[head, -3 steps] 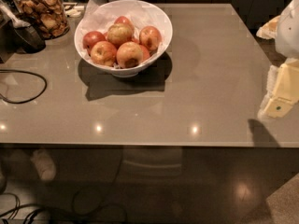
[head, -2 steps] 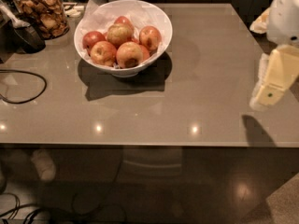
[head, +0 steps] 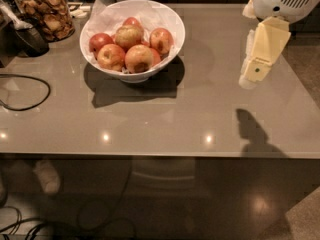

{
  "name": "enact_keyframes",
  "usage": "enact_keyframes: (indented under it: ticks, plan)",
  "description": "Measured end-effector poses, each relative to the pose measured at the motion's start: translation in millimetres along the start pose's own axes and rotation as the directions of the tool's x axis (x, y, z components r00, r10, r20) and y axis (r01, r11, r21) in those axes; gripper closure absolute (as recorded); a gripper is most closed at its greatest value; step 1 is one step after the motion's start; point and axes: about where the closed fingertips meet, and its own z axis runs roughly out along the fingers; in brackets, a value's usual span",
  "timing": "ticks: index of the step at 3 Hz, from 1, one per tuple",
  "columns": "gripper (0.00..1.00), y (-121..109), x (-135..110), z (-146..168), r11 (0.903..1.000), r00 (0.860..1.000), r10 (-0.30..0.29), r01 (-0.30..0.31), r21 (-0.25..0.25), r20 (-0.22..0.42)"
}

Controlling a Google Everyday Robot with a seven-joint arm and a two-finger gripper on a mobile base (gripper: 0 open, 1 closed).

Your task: Pick apple from white bowl

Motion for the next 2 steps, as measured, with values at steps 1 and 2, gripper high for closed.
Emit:
enact_keyframes:
  ticks: [1,2]
  plan:
    - [0.00,-6,-7,0,0.9996,1.000,-0.003,0.003,0.027,0.022]
    - [0.00,-10,-31,8,0.9992,0.997,-0.033,0.031,0.025,0.063]
